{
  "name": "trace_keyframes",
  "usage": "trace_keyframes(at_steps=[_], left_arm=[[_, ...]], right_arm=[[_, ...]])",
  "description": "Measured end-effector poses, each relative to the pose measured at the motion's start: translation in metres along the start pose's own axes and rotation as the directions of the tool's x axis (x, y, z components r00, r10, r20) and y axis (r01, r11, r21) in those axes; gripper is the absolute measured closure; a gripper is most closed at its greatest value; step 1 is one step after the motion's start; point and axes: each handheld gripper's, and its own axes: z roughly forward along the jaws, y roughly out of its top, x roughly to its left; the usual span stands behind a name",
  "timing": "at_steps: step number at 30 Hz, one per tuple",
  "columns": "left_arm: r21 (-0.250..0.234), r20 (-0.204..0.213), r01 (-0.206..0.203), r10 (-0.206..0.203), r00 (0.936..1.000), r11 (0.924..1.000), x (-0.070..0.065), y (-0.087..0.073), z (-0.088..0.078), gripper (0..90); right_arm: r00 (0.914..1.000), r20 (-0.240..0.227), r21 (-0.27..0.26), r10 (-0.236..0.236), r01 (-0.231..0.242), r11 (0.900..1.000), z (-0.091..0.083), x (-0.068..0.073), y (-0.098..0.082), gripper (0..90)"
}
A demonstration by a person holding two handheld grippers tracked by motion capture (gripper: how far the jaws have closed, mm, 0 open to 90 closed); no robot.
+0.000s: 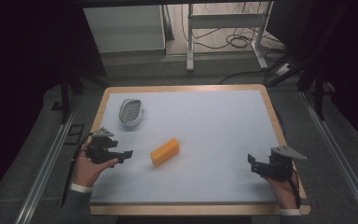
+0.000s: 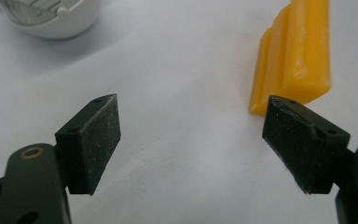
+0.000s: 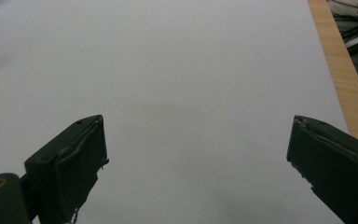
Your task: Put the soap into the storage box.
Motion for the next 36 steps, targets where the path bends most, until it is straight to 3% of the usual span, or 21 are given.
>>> trace_keyframes(at_steps=[10, 18, 21, 29, 31, 36], left_arm=[[-0.007, 0.002, -0.057, 0.057, 0.9984, 0.9984, -0.009, 0.022, -0.004, 18.1], [0.002, 0.013, -0.099, 0.099, 0.995, 0.995, -0.02, 0.037, 0.0, 17.9], [0.005, 0.017, -0.137, 0.137, 0.9904, 0.9905, -0.029, 0.044, 0.001, 17.9], [0.032, 0.045, -0.183, 0.181, 0.9824, 0.9826, -0.048, 0.053, 0.017, 17.6], [0.061, 0.027, -0.2, 0.198, 0.9798, 0.978, -0.054, 0.055, 0.023, 17.2], [0.068, 0.043, -0.225, 0.223, 0.974, 0.972, -0.065, 0.059, 0.028, 17.1]], right_arm=[[0.9998, 0.009, 0.007, 0.015, -0.015, 1.0, -0.003, -0.003, -0.004, 5.0], [1.0, 0.006, -0.008, -0.003, 0.003, 1.0, -0.007, -0.001, -0.007, 5.7], [0.9999, 0.01, -0.008, -0.005, 0.005, 1.0, -0.008, 0.0, -0.007, 5.9], [0.9998, 0.021, 0.016, 0.001, -0.002, 1.0, -0.006, -0.003, -0.01, 5.9], [0.9996, 0.029, 0.012, -0.005, 0.004, 1.0, -0.006, -0.002, -0.01, 6.1], [0.9995, 0.028, 0.007, -0.012, 0.012, 1.0, -0.007, -0.001, -0.009, 6.3]])
